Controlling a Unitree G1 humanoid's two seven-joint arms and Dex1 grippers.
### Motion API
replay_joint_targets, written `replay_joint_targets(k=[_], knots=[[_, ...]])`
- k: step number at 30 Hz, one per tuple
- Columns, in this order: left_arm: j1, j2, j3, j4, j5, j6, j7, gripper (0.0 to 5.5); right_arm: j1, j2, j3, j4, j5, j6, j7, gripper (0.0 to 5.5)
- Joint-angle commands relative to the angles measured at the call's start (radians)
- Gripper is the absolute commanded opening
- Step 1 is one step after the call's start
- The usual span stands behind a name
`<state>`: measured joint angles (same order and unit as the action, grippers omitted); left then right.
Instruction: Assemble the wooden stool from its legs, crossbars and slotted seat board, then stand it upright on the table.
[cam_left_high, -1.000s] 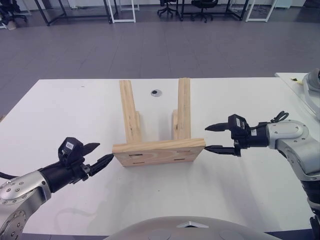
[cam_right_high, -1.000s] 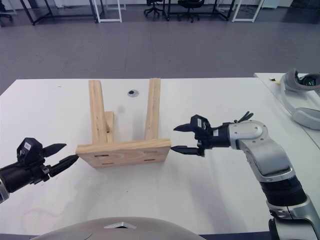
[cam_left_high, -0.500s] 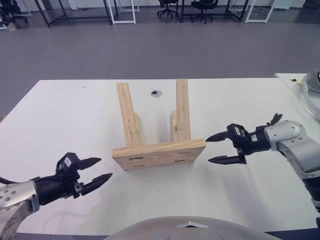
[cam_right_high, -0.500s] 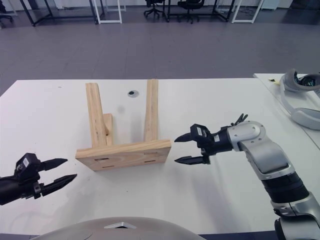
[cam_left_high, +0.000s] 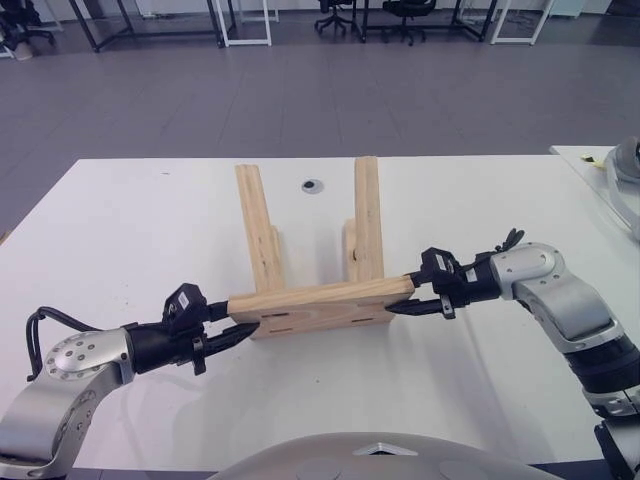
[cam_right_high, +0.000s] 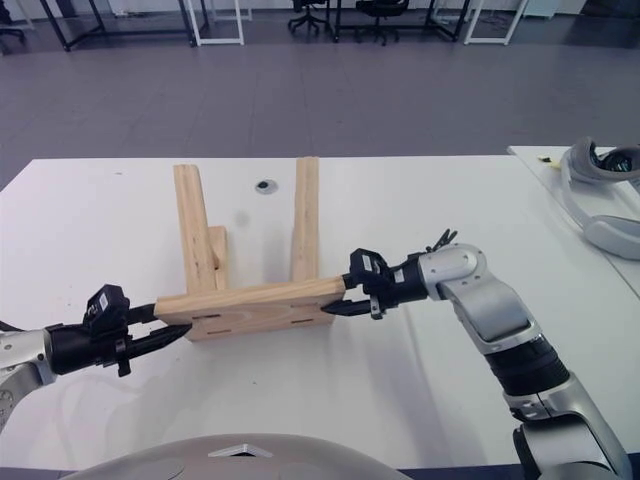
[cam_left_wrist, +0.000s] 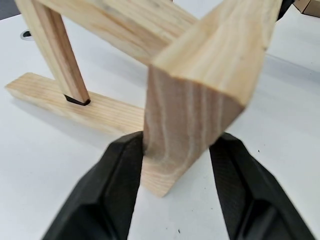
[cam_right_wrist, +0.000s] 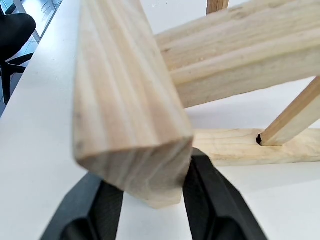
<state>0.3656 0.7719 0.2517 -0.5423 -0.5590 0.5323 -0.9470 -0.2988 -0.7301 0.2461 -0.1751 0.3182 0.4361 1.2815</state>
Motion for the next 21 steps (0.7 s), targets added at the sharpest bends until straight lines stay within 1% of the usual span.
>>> replay_joint_targets(k=[1, 3, 4, 6, 8, 9, 11, 12, 14, 16, 18, 21], knots=[[-0.103, 0.052, 0.124, -0.077, -0.206, 0.061, -0.036, 2.0, -0.145, 0.016, -0.059, -0.058, 0.19, 0.109, 0.095, 1.57], [-0.19, 0.126, 0.22, -0.09, -0.443, 0.165, -0.052, 1.98, -0.271, -0.029, -0.115, -0.057, 0.366, 0.271, 0.222, 1.49], [-0.24, 0.172, 0.251, -0.083, -0.558, 0.217, -0.053, 1.98, -0.347, -0.047, -0.138, -0.039, 0.453, 0.358, 0.277, 1.43], [-0.341, 0.282, 0.285, -0.036, -0.792, 0.318, -0.038, 1.95, -0.511, -0.068, -0.169, 0.031, 0.619, 0.531, 0.325, 1.33], [-0.462, 0.425, 0.28, 0.063, -1.042, 0.409, -0.026, 1.83, -0.696, -0.062, -0.189, 0.153, 0.747, 0.719, 0.332, 1.33], [-0.513, 0.496, 0.26, 0.126, -1.174, 0.444, -0.011, 1.78, -0.785, -0.048, -0.199, 0.231, 0.788, 0.825, 0.332, 1.33], [-0.558, 0.591, 0.218, 0.216, -1.351, 0.499, 0.01, 1.64, -0.897, -0.031, -0.199, 0.341, 0.826, 1.003, 0.332, 1.33], [-0.58, 0.613, 0.182, 0.258, -1.392, 0.54, 0.004, 1.55, -0.928, -0.032, -0.191, 0.376, 0.839, 1.087, 0.332, 1.33], [-0.607, 0.621, 0.115, 0.335, -1.413, 0.627, -0.011, 1.45, -0.982, -0.053, -0.137, 0.455, 0.889, 1.168, 0.332, 1.33], [-0.655, 0.611, 0.037, 0.434, -1.413, 0.715, -0.006, 1.39, -1.034, -0.095, -0.023, 0.538, 0.974, 1.178, 0.33, 1.33], [-0.73, 0.601, -0.04, 0.545, -1.413, 0.794, 0.016, 1.39, -1.07, -0.141, 0.124, 0.59, 1.066, 1.178, 0.33, 1.33], [-0.806, 0.586, -0.108, 0.656, -1.413, 0.858, 0.065, 1.38, -1.136, -0.172, 0.31, 0.651, 1.183, 1.178, 0.33, 1.33]])
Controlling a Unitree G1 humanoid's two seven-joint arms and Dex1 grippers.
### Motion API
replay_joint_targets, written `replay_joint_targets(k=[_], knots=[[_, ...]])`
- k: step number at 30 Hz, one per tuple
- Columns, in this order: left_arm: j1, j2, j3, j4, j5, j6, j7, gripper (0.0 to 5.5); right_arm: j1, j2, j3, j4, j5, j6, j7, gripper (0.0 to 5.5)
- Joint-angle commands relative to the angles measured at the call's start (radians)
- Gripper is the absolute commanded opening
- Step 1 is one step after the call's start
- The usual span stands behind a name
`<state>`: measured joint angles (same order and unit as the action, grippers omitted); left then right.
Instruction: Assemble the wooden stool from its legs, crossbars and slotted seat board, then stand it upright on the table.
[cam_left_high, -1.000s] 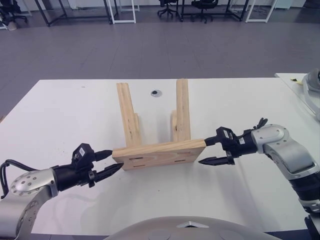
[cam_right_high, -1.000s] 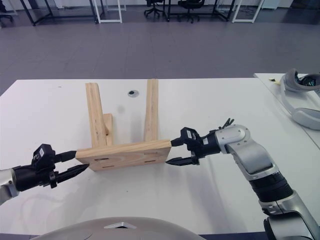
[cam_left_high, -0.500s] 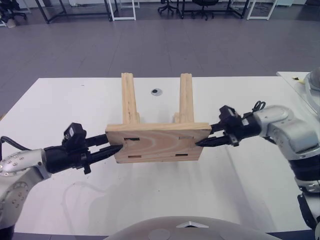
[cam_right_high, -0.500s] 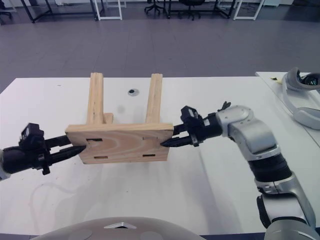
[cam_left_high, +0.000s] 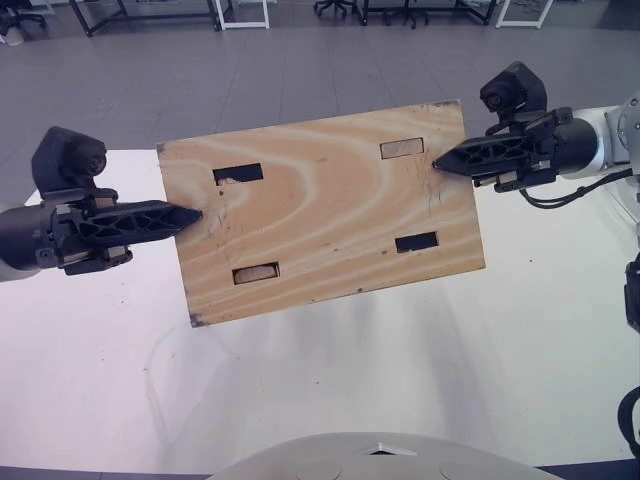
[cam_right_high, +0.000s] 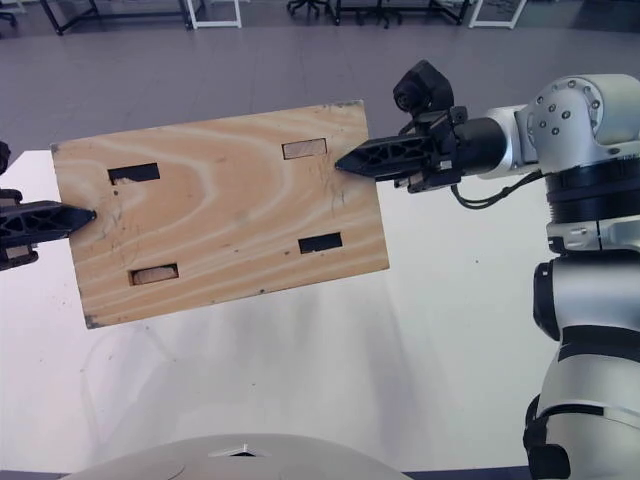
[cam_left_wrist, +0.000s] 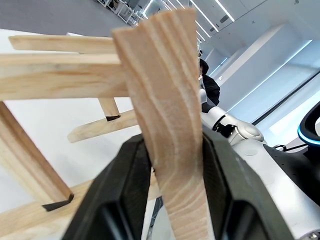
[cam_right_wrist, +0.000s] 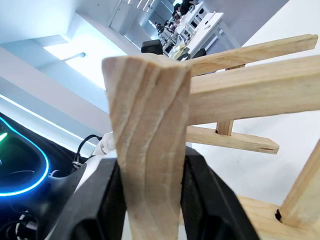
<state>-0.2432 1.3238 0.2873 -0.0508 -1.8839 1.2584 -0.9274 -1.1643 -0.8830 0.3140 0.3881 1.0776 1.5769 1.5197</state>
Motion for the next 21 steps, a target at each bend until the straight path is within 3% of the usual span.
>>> replay_joint_targets(k=[1, 8, 12, 18, 21], knots=[[-0.231, 0.013, -0.165, 0.21, -0.088, 0.144, 0.074, 1.38, -0.285, -0.023, 0.303, 0.104, 0.451, 0.038, 0.091, 1.33], [-0.242, -0.094, -0.212, 0.359, -0.088, 0.163, 0.232, 1.38, -0.348, -0.091, 0.67, 0.145, 0.641, 0.038, 0.069, 1.33], [-0.192, -0.142, -0.217, 0.299, -0.085, 0.136, 0.332, 1.38, -0.378, -0.096, 0.795, 0.159, 0.696, 0.038, 0.05, 1.33], [-0.138, -0.197, -0.208, 0.198, -0.047, 0.102, 0.443, 1.38, -0.19, -0.007, 0.692, 0.187, 0.68, 0.037, -0.166, 1.33], [-0.143, -0.215, -0.215, 0.19, 0.016, 0.097, 0.478, 1.4, -0.086, 0.039, 0.583, 0.22, 0.667, 0.037, -0.308, 1.33]])
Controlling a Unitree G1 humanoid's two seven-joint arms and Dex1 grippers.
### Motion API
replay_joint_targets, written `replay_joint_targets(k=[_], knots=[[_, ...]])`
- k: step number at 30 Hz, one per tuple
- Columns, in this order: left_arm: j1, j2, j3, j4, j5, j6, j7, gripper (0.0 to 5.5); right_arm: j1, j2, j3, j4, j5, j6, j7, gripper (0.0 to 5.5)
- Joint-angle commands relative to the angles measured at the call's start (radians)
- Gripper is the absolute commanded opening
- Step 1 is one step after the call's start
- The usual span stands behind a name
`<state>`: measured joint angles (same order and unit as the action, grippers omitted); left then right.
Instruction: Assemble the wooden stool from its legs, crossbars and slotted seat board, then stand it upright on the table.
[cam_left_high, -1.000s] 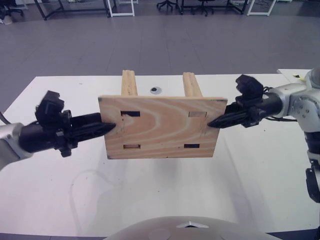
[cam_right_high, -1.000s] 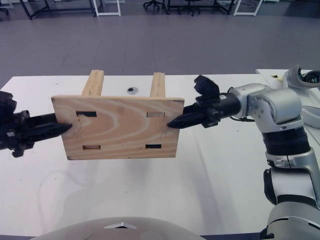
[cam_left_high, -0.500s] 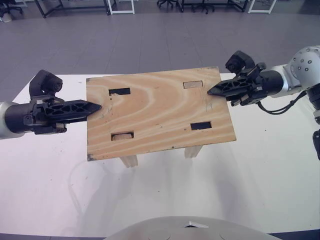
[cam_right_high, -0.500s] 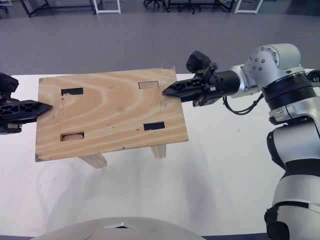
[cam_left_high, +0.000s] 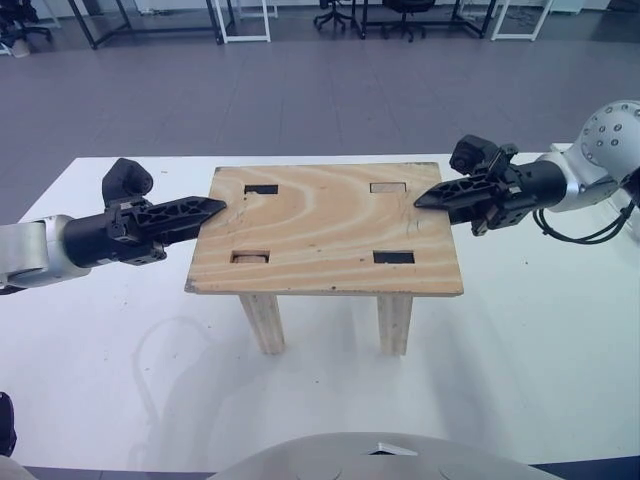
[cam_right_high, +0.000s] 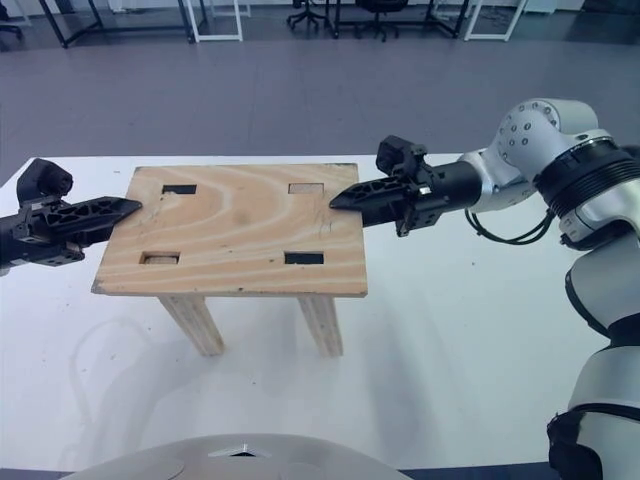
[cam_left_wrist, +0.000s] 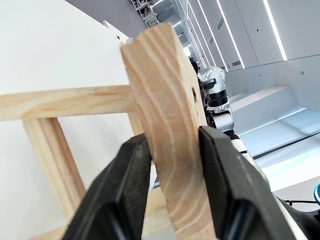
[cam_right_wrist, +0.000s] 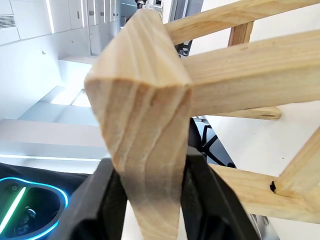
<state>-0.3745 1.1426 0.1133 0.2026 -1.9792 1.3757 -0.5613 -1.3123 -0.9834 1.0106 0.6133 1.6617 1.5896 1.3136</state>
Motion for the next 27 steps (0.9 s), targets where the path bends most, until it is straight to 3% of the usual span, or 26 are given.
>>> replay_joint_targets(k=[1, 4, 7, 14, 22, 25, 27], knots=[[-0.014, -0.041, -0.043, -0.063, 0.128, -0.021, 0.119, 1.4, 0.09, 0.154, -0.146, 0.008, 0.076, 0.024, -0.144, 1.33], [-0.015, -0.056, -0.051, -0.056, 0.176, -0.02, 0.117, 1.4, 0.16, 0.183, -0.213, 0.031, 0.083, 0.024, -0.255, 1.33], [-0.013, -0.078, -0.064, -0.045, 0.263, -0.02, 0.097, 2.25, 0.209, 0.203, -0.257, 0.034, 0.103, 0.025, -0.348, 2.14], [0.012, -0.083, -0.016, 0.002, 0.433, -0.022, -0.026, 3.55, 0.256, 0.218, -0.379, 0.089, 0.152, 0.024, -0.511, 3.47], [0.049, -0.053, 0.128, 0.025, 0.493, 0.002, -0.15, 5.01, 0.321, 0.17, -0.615, 0.069, 0.068, 0.024, -0.606, 4.94], [0.084, -0.043, 0.249, 0.058, 0.531, -0.041, -0.175, 5.39, 0.357, 0.152, -0.741, 0.049, -0.053, -0.01, -0.621, 5.38], [0.086, -0.063, 0.357, 0.107, 0.542, -0.094, -0.154, 5.39, 0.403, 0.17, -0.835, 0.025, -0.11, -0.075, -0.651, 5.38]])
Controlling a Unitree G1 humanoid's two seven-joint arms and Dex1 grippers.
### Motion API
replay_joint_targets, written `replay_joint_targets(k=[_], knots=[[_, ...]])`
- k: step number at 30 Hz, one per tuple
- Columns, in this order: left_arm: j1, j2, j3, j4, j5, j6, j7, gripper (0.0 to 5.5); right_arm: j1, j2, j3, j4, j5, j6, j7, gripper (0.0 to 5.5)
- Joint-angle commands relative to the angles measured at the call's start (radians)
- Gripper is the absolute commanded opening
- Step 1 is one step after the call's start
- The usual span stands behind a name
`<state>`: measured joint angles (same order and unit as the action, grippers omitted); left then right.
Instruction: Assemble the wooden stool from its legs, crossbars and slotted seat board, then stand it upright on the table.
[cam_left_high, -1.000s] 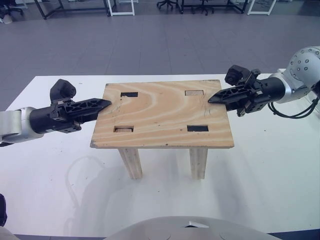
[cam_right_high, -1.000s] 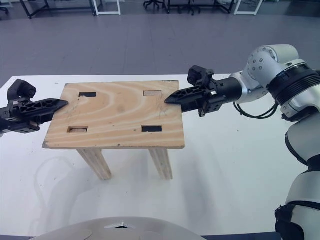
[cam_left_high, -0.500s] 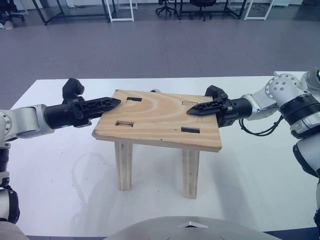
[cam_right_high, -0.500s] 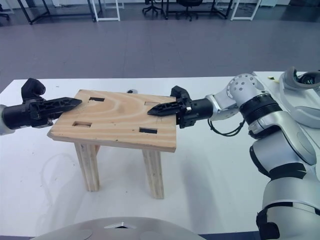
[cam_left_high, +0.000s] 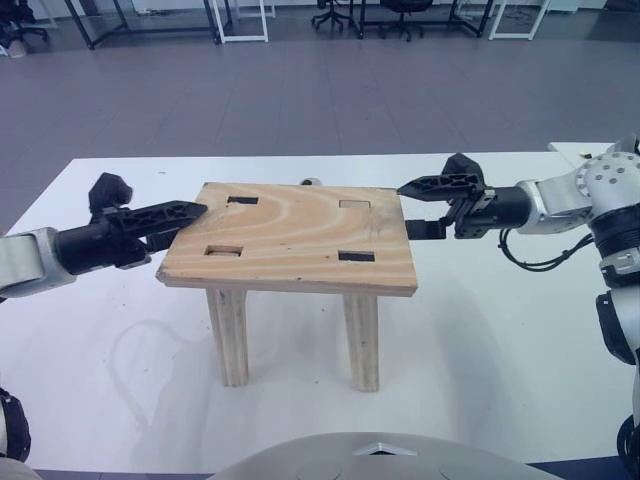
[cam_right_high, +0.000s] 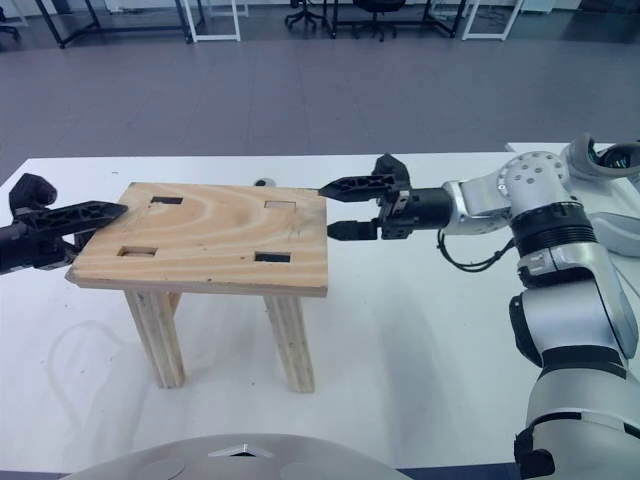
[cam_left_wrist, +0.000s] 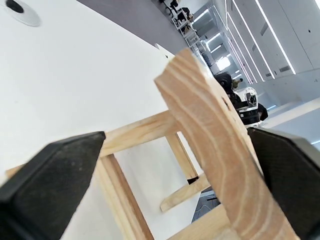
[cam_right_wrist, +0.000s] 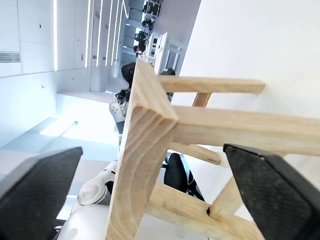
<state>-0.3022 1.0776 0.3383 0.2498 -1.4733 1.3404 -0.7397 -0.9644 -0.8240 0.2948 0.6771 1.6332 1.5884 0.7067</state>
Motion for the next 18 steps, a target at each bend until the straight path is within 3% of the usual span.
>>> replay_joint_targets(k=[1, 5, 7, 11, 14, 18], knots=[[0.025, -0.014, 0.178, 0.06, 0.041, -0.08, 0.033, 5.39, 0.083, 0.024, -0.166, -0.057, -0.11, -0.112, -0.062, 5.38], [0.137, -0.083, 0.357, -0.003, 0.076, -0.17, 0.06, 5.39, 0.236, 0.112, -0.318, -0.227, -0.286, -0.389, -0.17, 5.38], [0.217, -0.171, 0.402, -0.1, 0.251, -0.4, 0.126, 5.39, 0.325, 0.197, -0.31, -0.347, -0.546, -0.74, -0.238, 5.38], [0.352, -0.397, 0.211, -0.281, 0.773, -0.896, 0.391, 5.39, 0.374, 0.375, -0.222, -0.285, -0.995, -1.321, -0.4, 5.38], [0.318, -0.509, 0.09, -0.314, 0.96, -1.049, 0.506, 5.39, 0.363, 0.442, -0.146, -0.144, -1.235, -1.591, -0.466, 5.38], [0.233, -0.563, -0.006, -0.259, 1.119, -1.154, 0.566, 5.39, 0.326, 0.5, -0.2, 0.047, -1.335, -1.769, -0.51, 5.38]])
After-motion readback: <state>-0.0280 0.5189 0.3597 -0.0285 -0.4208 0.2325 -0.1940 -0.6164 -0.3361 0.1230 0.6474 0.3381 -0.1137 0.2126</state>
